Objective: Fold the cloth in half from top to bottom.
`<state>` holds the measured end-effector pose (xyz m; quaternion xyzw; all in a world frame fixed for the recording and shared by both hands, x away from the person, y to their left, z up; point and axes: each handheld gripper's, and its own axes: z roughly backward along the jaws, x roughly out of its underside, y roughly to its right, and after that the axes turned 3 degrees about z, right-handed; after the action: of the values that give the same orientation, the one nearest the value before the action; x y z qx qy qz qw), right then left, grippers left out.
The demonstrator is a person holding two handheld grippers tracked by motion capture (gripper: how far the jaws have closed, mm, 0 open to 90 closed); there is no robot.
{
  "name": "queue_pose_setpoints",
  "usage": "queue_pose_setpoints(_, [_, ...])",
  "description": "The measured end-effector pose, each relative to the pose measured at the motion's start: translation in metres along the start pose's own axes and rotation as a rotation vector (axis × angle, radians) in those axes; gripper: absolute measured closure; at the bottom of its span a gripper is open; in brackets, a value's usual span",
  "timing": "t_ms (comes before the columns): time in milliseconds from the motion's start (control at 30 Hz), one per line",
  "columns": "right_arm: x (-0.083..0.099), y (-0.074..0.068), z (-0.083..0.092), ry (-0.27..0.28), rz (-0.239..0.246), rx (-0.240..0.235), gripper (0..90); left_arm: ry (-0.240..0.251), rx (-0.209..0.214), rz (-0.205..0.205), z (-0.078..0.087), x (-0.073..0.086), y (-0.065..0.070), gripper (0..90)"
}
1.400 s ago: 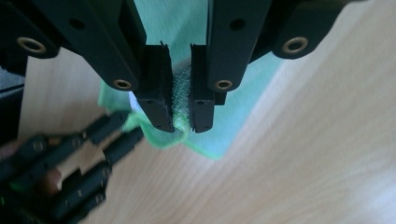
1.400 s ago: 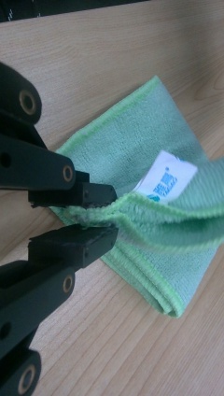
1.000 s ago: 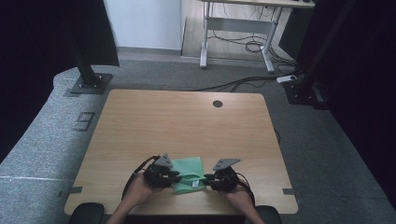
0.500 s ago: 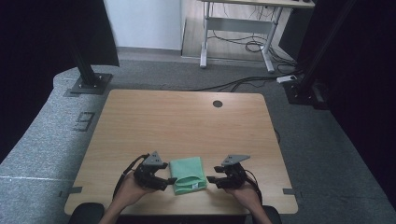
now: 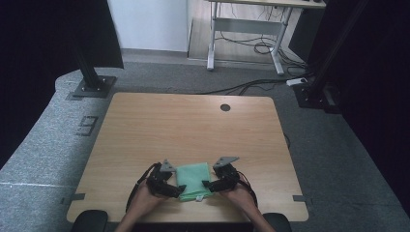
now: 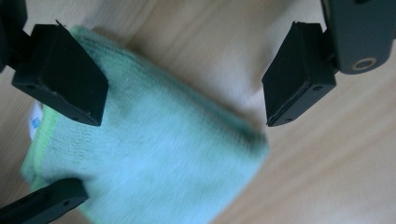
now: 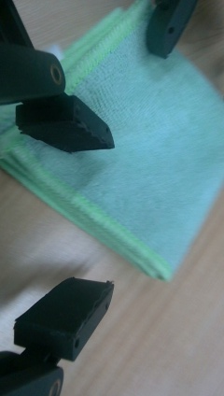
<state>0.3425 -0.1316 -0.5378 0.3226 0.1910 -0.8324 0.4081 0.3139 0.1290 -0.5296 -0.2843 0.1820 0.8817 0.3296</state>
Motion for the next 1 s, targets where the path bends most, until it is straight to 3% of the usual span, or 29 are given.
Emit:
queue_pose_setpoints(167, [0.008,-0.004,0.003,-0.014,0.023,0.021,23.7,0.010,-0.016,0.021,-0.005,0.009,0.002,14.0])
queue_pose_setpoints(467, [0.013,-0.007,0.002,-0.008,0.023,0.041,22.2,0.035,-0.061,-0.002,-0.009,0.012,0.002,10.2])
queue_pose_setpoints(800, [0.012,-0.006,-0.003,0.000,-0.002,0.080,13.8,0.053,-0.086,0.013,-0.015,0.005,-0.016,5.5])
queue_pose_setpoints(1000, [0.009,-0.004,-0.006,0.012,-0.026,0.106,13.4,0.050,-0.098,0.020,-0.019,-0.001,-0.026,2.5])
